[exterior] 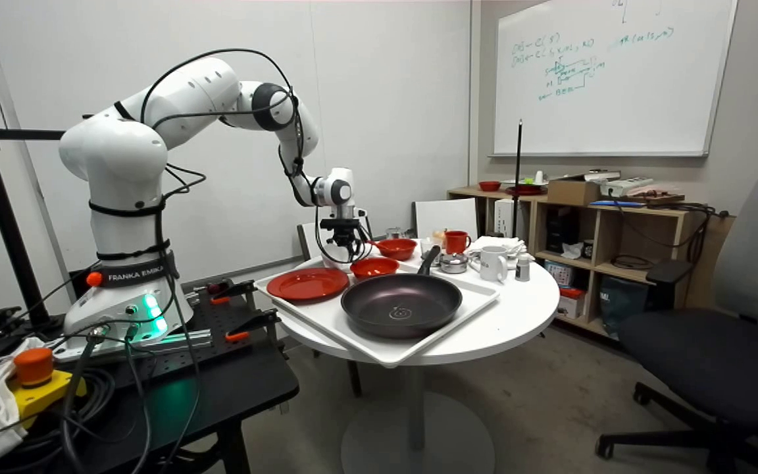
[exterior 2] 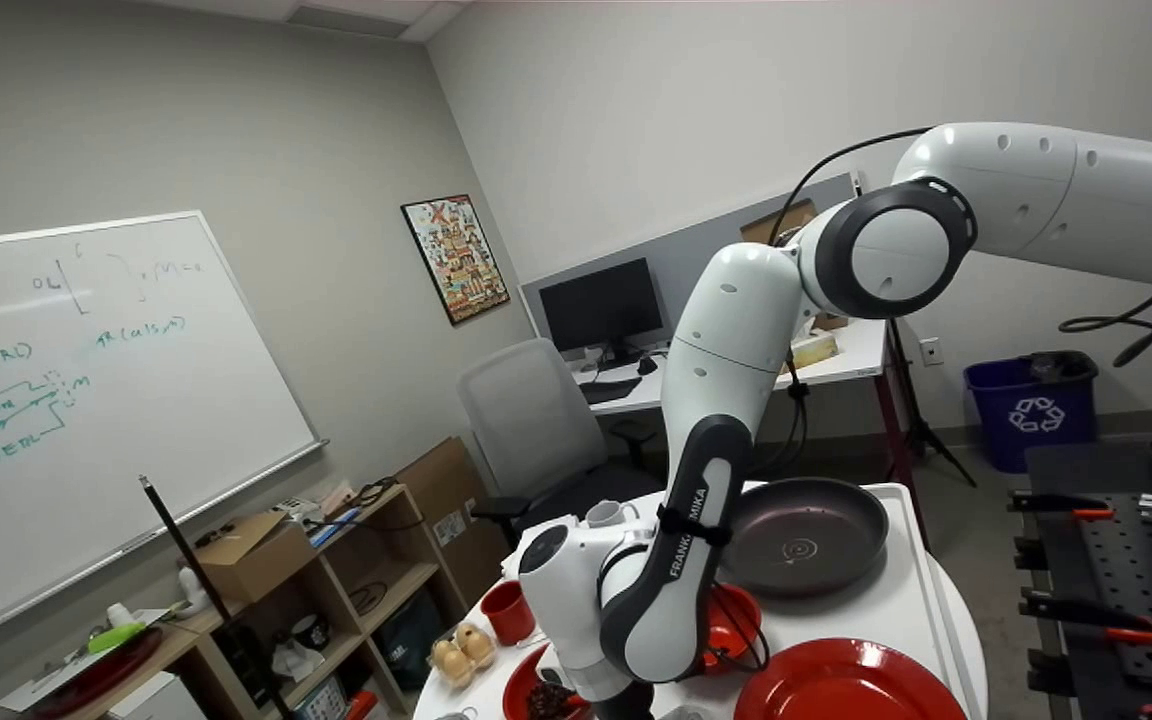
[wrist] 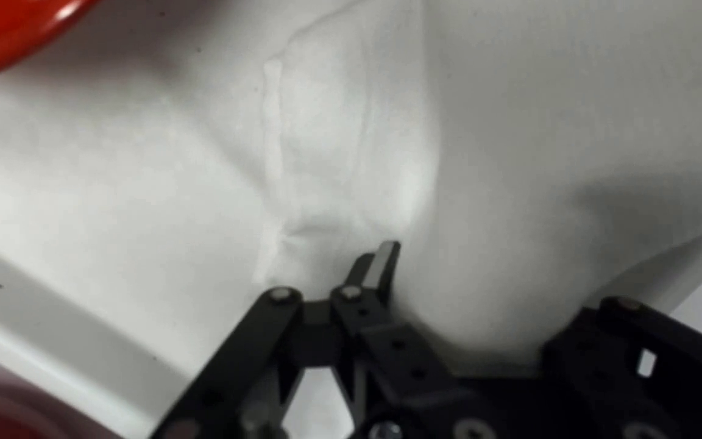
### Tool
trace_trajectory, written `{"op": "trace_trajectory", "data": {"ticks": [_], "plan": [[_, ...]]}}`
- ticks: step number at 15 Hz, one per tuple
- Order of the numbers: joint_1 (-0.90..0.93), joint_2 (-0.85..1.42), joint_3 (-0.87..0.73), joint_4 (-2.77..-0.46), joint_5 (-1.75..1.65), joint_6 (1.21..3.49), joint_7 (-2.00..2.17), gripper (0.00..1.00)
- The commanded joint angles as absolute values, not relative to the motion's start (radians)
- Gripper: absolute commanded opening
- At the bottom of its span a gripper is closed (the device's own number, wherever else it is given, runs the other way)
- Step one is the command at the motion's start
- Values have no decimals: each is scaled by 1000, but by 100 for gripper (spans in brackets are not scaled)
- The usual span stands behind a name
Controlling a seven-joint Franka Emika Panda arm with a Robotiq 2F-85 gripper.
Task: Use the cloth to wipe the plate
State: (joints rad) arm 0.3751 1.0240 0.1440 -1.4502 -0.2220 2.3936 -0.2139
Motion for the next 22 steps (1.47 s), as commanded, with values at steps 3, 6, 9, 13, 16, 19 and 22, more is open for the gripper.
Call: {"op": "trace_trajectory", "data": {"ticks": [3, 6, 9, 13, 16, 19, 22], "plan": [[406, 978, 147, -1489, -249, 2426, -182, 9], [424, 926, 146, -1538, -257, 2440, -166, 9], [447, 840, 132, -1620, -280, 2450, -117, 9], [443, 730, 145, -1734, -288, 2426, -80, 11], [419, 669, 171, -1816, -260, 2378, -85, 11], [380, 619, 198, -1908, -218, 2333, -91, 11], [338, 580, 215, -2002, -175, 2329, -95, 11]]}}
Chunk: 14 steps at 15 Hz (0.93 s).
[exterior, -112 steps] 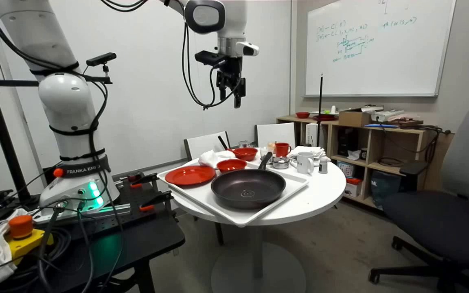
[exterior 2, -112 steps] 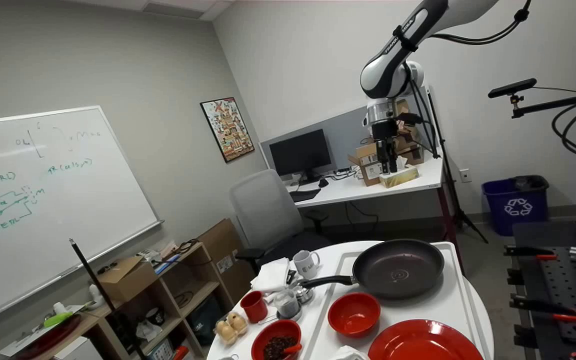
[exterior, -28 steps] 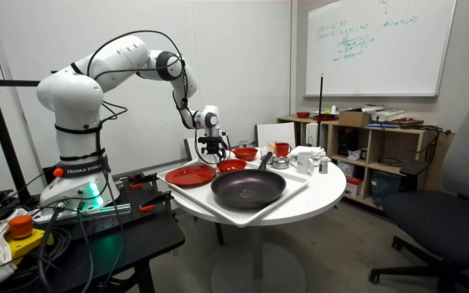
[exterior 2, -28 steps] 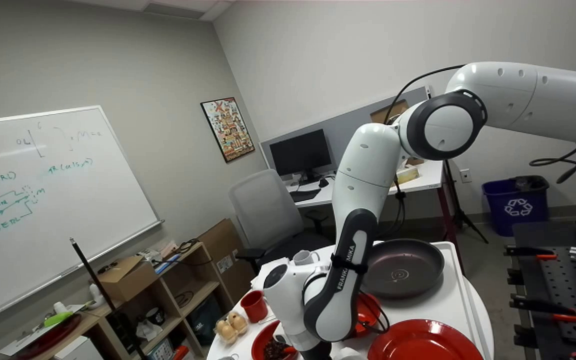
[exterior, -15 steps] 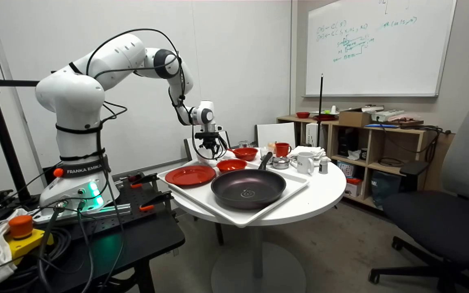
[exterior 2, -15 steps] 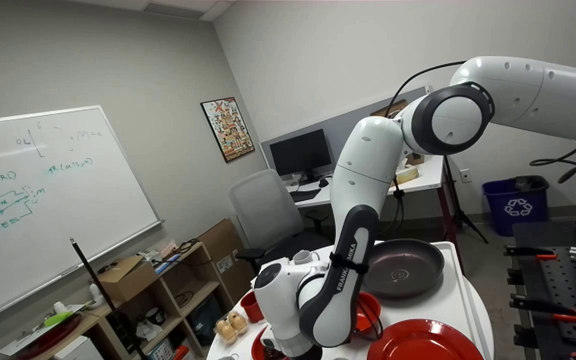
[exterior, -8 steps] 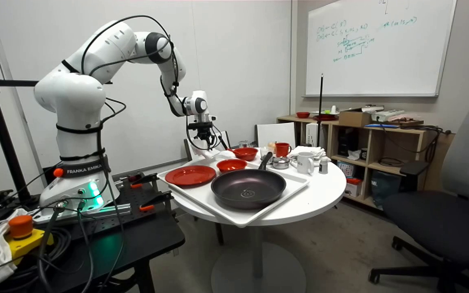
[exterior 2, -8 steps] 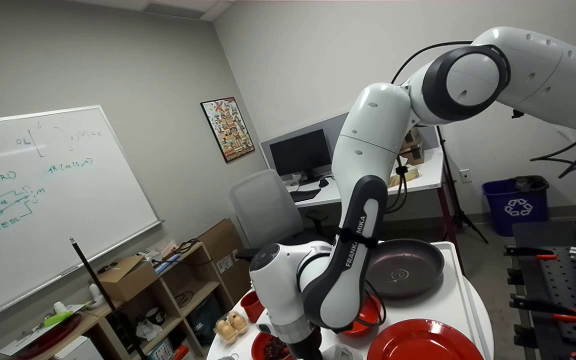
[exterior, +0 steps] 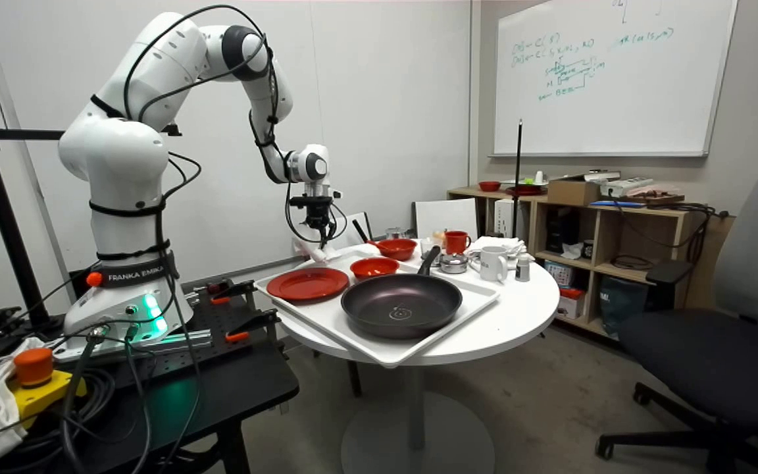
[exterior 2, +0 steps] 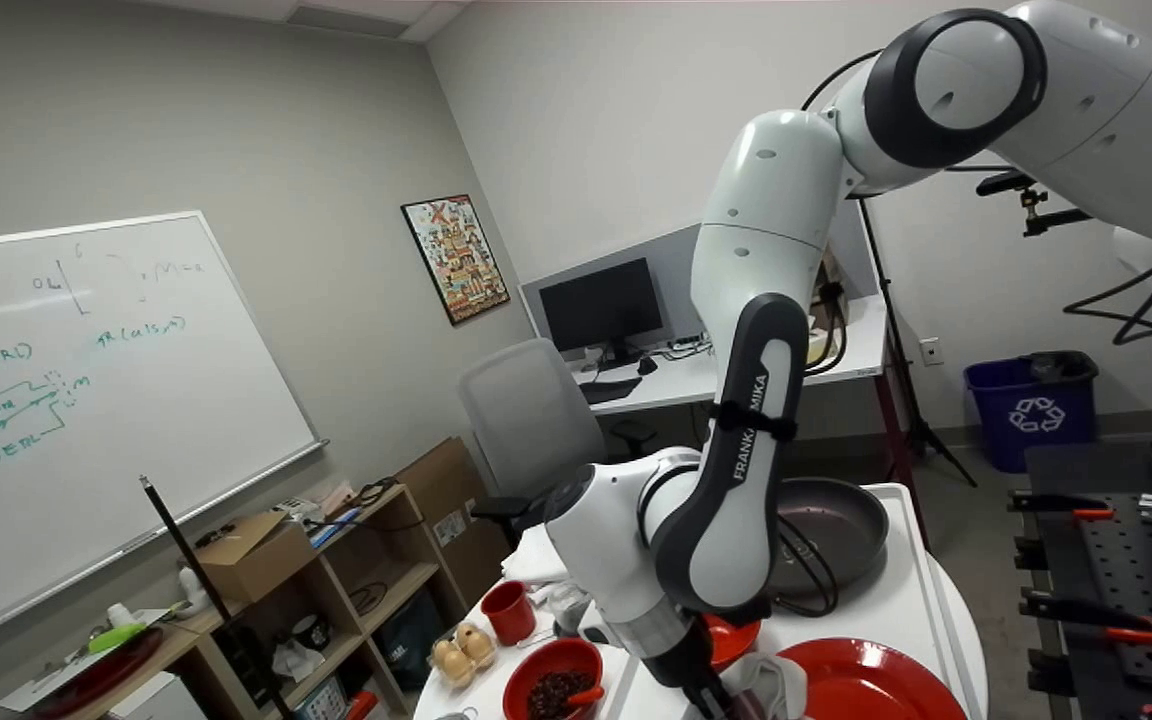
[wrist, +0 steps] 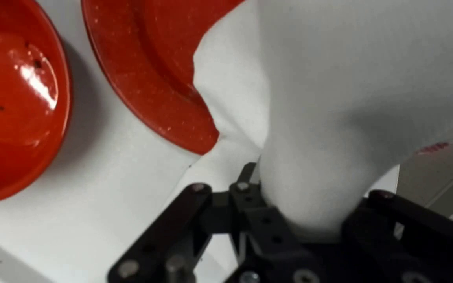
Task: Use the cloth to wipe the plate
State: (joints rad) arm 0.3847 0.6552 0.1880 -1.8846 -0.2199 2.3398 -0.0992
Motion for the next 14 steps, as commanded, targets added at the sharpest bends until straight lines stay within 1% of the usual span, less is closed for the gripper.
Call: {"op": "trace_trajectory", "data": {"ticks": [1, 6, 14], "plan": [[324, 574, 218, -2030, -160, 2330, -95, 11], [259, 591, 216, -2108, -109, 2356, -112, 11], [162, 771, 217, -2031, -60, 2320, -183, 11]]}}
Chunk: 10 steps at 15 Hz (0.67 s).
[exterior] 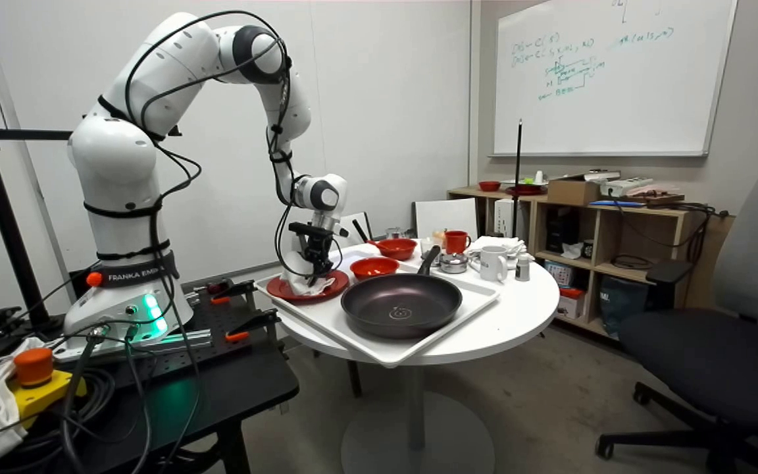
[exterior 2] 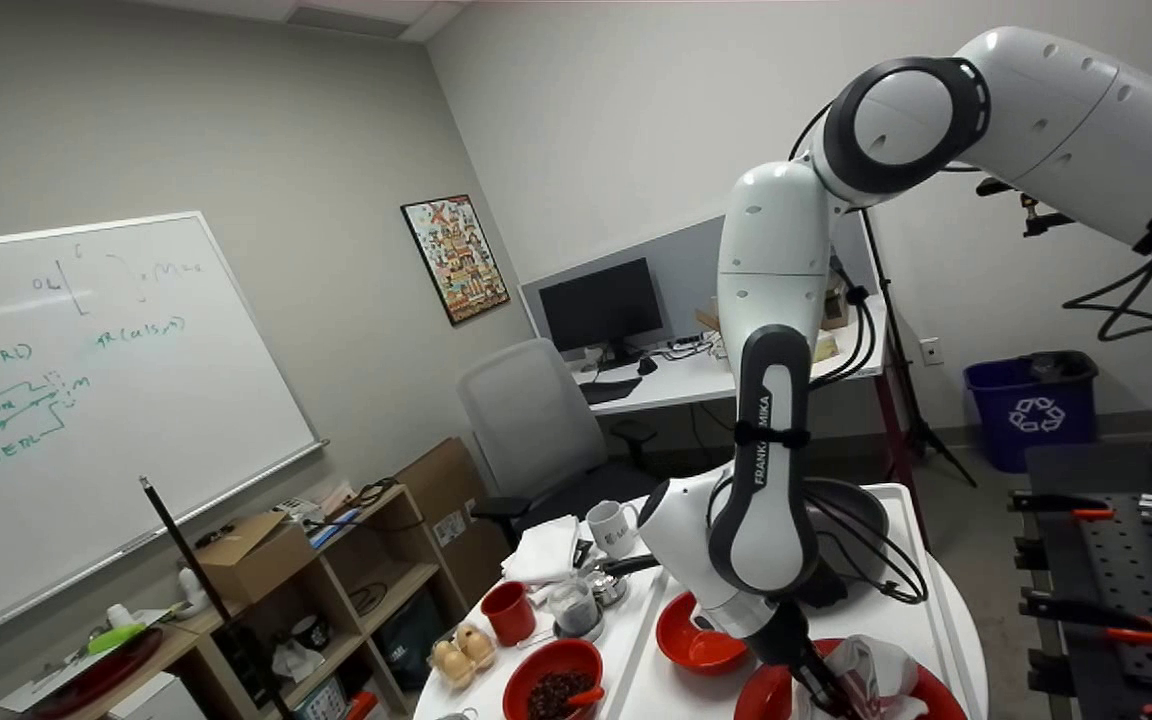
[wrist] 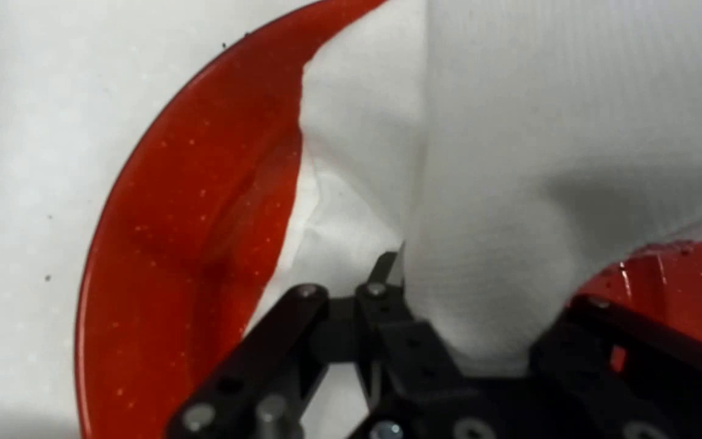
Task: Use the cloth to wipe the plate
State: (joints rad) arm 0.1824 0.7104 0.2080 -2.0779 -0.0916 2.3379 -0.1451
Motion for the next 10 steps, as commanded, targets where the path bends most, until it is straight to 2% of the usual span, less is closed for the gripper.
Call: {"op": "trace_trajectory", "data": {"ticks": [1, 10], "plan": [[158, 785, 219, -2026, -60, 2323, -186, 11], [205, 784, 206, -2031, -109, 2375, -163, 11]]}}
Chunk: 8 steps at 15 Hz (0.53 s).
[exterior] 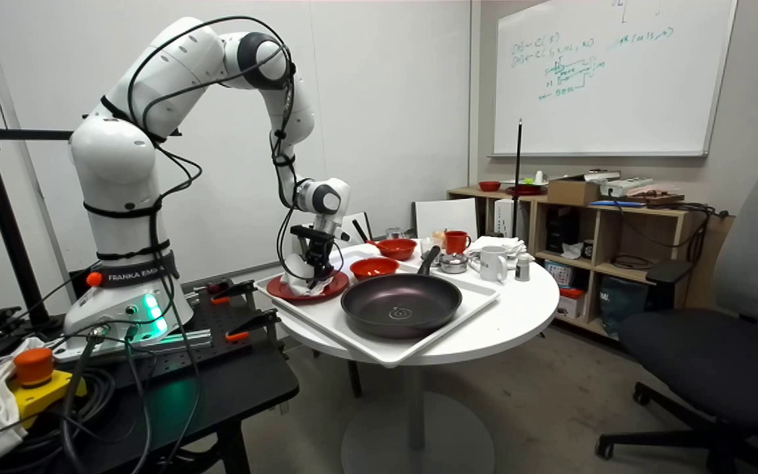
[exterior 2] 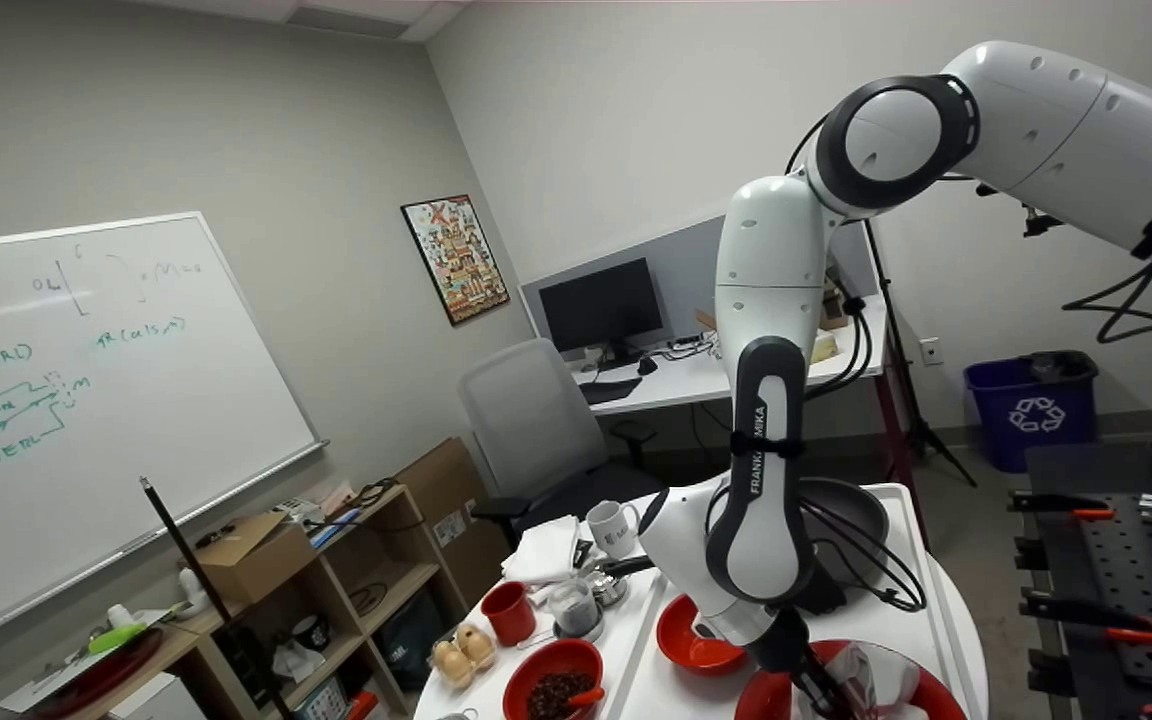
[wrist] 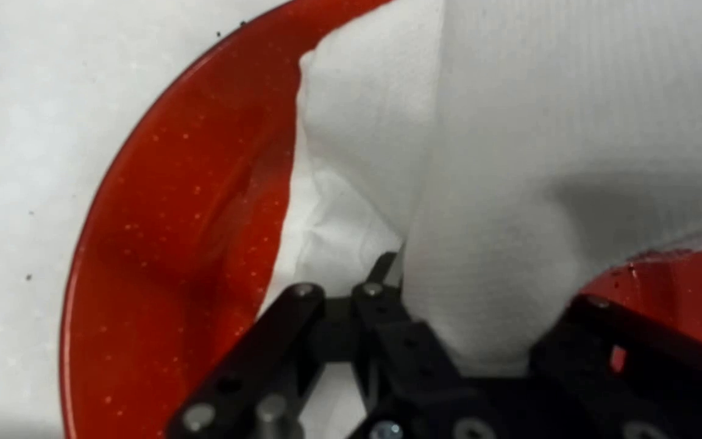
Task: Use the cloth to wipe the plate
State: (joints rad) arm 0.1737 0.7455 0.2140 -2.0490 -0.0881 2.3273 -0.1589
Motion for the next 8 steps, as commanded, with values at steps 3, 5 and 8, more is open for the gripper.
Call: {"op": "trace_trajectory", "data": {"ticks": [3, 5, 8], "plan": [[227, 793, 206, -2022, -125, 2381, -160, 11], [238, 797, 211, -2019, -133, 2384, -165, 11], [247, 810, 225, -2007, -134, 2384, -187, 11]]}}
